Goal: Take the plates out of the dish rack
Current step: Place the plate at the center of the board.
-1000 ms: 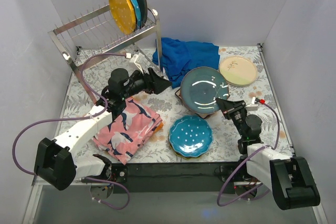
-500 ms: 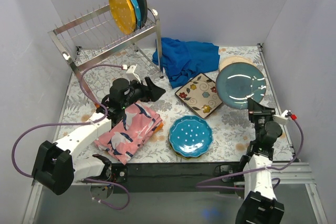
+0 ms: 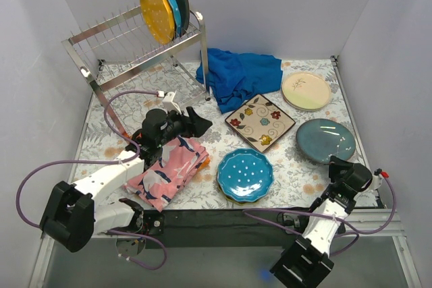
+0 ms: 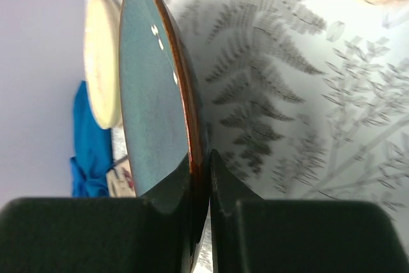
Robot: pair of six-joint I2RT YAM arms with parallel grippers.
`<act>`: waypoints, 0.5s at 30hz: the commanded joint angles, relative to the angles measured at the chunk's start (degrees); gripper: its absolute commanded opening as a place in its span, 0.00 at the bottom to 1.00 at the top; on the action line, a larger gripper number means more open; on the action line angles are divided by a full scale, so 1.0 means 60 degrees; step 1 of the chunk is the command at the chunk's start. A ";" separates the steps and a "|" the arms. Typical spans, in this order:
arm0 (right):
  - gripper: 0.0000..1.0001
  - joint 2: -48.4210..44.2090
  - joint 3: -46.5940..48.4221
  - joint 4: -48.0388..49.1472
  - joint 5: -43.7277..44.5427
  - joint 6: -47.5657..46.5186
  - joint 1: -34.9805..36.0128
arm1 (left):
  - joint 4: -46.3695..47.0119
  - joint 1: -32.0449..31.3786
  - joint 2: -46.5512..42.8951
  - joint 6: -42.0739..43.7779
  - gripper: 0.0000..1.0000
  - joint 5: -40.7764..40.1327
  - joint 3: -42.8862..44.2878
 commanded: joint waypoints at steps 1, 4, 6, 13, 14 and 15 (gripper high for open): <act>0.01 -0.0513 0.0332 0.0109 -0.0119 -0.0272 -0.0095 | 0.0294 -0.0138 -0.0631 0.0174 0.67 -0.0351 -0.0205; 0.01 -0.0616 0.0376 -0.0228 0.0103 -0.0565 -0.0153 | 0.0294 -0.0153 -0.0778 0.0189 0.67 -0.0499 -0.0263; 0.01 -0.0602 0.0333 -0.0375 0.0176 -0.0712 -0.0153 | 0.0250 -0.0153 -0.0865 0.0189 0.67 -0.0498 -0.0263; 0.01 0.0187 0.0288 -0.0580 0.0616 -0.1195 -0.0153 | 0.0221 -0.0153 -0.1013 0.0145 0.67 -0.0849 -0.0351; 0.01 0.0291 0.0317 -0.0624 0.0631 -0.1341 -0.0153 | 0.0163 -0.0153 -0.1013 0.0130 0.67 -0.0908 -0.0337; 0.01 0.0422 0.0390 -0.0639 0.0602 -0.1574 -0.0153 | 0.0104 -0.0153 -0.0998 0.0101 0.67 -0.0967 -0.0279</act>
